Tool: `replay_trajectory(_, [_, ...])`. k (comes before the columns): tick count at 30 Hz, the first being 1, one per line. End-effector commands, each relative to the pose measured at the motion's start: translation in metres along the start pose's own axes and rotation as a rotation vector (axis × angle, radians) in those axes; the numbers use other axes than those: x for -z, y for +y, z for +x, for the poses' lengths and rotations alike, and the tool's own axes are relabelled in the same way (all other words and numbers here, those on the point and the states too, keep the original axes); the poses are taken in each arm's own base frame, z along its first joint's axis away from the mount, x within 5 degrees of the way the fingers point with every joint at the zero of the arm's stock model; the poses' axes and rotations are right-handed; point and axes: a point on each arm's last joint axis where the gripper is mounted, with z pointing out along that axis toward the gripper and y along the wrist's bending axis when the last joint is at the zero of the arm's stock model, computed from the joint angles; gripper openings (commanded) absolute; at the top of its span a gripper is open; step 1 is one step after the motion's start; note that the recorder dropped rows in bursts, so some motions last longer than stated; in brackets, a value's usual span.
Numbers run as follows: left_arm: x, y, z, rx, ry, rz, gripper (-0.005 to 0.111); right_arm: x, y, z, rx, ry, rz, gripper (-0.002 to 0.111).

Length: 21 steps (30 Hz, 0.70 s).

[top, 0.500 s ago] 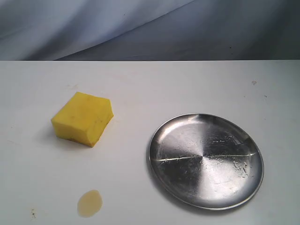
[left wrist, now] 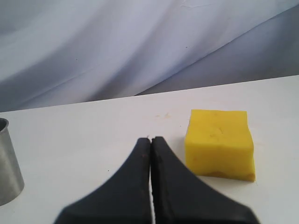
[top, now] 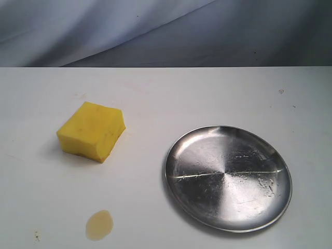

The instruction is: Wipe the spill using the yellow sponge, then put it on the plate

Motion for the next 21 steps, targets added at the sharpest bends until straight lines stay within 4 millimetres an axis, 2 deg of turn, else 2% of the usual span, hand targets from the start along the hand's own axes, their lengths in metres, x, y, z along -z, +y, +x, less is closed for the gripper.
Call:
replay_trajectory(1, [0.0,0.0,0.001,0.001,-0.006,0.006,0.0,0.002,-0.001,-0.021,-0.27,-0.188,-0.004,0.0])
replay_trajectory(4, [0.0,0.0,0.001,0.001,-0.006,0.006,0.0,0.006,0.009,-0.046,-0.229,-0.239,-0.044,0.0])
replay_trajectory(7, [0.0,0.0,0.001,0.001,-0.006,0.006,0.0,-0.002,0.019,-0.07,-0.222,-0.166,-0.055,0.0])
replay_trajectory(9, [0.0,0.0,0.001,0.001,-0.006,0.006,0.0,-0.016,0.027,-0.085,-0.196,-0.058,-0.063,0.0])
replay_trajectory(12, [0.0,0.0,0.001,0.001,-0.006,0.006,0.0,-0.05,0.043,-0.101,-0.096,0.138,-0.107,0.0])
replay_trajectory(14, [0.0,0.0,0.001,0.001,-0.006,0.006,0.0,-0.073,0.06,-0.103,-0.017,0.252,-0.196,0.0])
replay_trajectory(17, [0.0,0.0,0.001,0.001,-0.006,0.006,0.0,-0.11,0.098,-0.095,0.112,0.407,-0.369,0.0])
replay_trajectory(21, [0.0,0.0,0.001,0.001,-0.006,0.006,0.0,-0.156,0.167,-0.058,0.294,0.623,-0.581,0.0])
